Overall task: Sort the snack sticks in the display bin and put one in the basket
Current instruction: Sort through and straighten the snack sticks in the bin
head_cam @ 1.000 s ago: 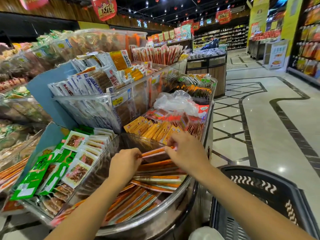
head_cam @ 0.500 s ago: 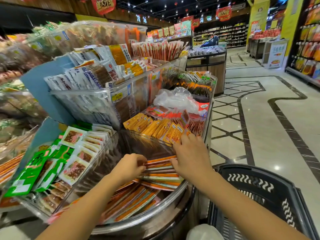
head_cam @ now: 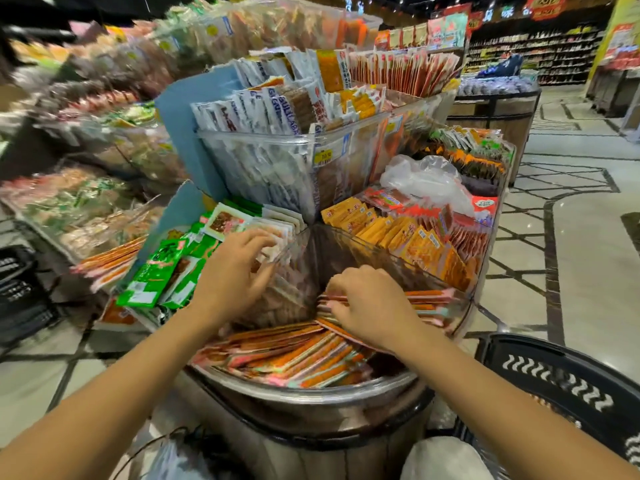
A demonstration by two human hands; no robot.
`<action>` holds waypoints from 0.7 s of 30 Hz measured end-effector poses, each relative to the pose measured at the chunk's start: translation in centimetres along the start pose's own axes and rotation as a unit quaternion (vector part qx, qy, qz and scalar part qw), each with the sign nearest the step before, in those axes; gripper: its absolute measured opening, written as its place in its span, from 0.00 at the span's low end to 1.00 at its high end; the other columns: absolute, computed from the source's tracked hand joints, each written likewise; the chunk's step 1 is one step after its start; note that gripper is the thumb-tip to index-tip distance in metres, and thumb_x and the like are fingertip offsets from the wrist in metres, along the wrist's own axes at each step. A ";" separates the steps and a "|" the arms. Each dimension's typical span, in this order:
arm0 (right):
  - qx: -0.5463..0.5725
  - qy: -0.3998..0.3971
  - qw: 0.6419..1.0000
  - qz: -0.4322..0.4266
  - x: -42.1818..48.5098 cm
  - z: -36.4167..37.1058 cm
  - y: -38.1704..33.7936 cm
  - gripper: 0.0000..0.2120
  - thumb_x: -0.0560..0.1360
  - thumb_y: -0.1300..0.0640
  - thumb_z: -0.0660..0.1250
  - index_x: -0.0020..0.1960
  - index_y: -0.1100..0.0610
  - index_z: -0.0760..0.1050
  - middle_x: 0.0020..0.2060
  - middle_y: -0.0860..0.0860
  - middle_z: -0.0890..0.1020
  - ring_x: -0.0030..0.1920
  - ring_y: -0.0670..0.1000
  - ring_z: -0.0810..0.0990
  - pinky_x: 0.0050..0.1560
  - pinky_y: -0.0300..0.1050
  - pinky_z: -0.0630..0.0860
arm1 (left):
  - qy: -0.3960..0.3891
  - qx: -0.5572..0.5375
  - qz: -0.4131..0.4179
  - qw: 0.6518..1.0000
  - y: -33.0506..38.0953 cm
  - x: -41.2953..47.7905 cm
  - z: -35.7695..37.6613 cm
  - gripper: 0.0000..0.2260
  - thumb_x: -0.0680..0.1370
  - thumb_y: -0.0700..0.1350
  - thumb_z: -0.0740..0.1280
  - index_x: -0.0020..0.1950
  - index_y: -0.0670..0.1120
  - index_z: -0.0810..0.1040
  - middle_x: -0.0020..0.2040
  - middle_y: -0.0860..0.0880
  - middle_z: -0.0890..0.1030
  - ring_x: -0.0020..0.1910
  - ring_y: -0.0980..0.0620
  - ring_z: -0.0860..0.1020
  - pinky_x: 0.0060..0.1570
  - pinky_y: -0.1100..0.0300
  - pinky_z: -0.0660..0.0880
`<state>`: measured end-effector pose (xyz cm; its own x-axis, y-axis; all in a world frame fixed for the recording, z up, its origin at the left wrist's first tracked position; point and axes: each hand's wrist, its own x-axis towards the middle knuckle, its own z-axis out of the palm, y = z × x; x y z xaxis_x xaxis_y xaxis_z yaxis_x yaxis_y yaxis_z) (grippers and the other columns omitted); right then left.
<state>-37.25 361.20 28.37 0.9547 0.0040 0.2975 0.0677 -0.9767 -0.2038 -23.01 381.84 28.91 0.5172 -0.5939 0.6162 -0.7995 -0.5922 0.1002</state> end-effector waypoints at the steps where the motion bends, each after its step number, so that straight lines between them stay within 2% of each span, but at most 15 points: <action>1: 0.021 -0.034 0.999 -0.016 0.3 0.5 -0.6 0.12 0.79 0.48 0.64 0.60 0.48 0.80 0.55 0.48 0.83 0.58 0.54 0.78 0.60 0.51 0.71 | -0.012 0.003 -0.006 1.000 -0.5 -0.4 0.3 0.13 0.78 0.47 0.69 0.62 0.46 0.79 0.62 0.49 0.79 0.62 0.47 0.76 0.65 0.52 0.71; 5: 0.064 -0.146 0.984 -0.077 0.8 2.8 -2.0 0.14 0.78 0.55 0.65 0.62 0.49 0.81 0.58 0.47 0.84 0.60 0.51 0.79 0.63 0.51 0.75 | -0.026 -0.024 -0.056 0.998 -0.5 -1.3 0.8 0.16 0.80 0.50 0.67 0.66 0.45 0.78 0.65 0.48 0.78 0.66 0.48 0.73 0.67 0.54 0.69; 10: 0.062 -0.199 0.968 -0.138 0.9 3.9 -1.9 0.18 0.79 0.56 0.65 0.67 0.46 0.78 0.63 0.44 0.82 0.64 0.47 0.76 0.68 0.47 0.70 | -0.020 -0.043 -0.068 0.997 -0.5 -1.6 1.0 0.15 0.81 0.49 0.67 0.66 0.46 0.77 0.67 0.49 0.76 0.68 0.49 0.72 0.69 0.52 0.70; 14: 0.074 -0.208 0.962 -0.160 0.8 4.4 -1.9 0.18 0.80 0.57 0.66 0.67 0.44 0.78 0.62 0.42 0.81 0.62 0.46 0.75 0.67 0.46 0.69 | -0.018 -0.056 -0.081 0.995 -0.9 -1.8 1.2 0.14 0.81 0.51 0.67 0.65 0.48 0.77 0.68 0.52 0.76 0.69 0.52 0.70 0.69 0.53 0.69; 21: 0.097 -0.203 0.961 -0.162 0.7 4.9 -1.7 0.17 0.78 0.55 0.70 0.64 0.40 0.78 0.53 0.41 0.77 0.56 0.46 0.73 0.61 0.50 0.72 | -0.013 -0.055 -0.075 0.996 -0.9 -1.8 1.3 0.13 0.82 0.51 0.66 0.64 0.48 0.77 0.67 0.53 0.76 0.68 0.52 0.70 0.68 0.54 0.68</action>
<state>-35.28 363.90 24.36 0.9063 0.4227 -0.0057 0.3951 -0.8518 -0.3440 -22.83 382.70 26.71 0.6405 -0.5182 0.5668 -0.7403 -0.6130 0.2761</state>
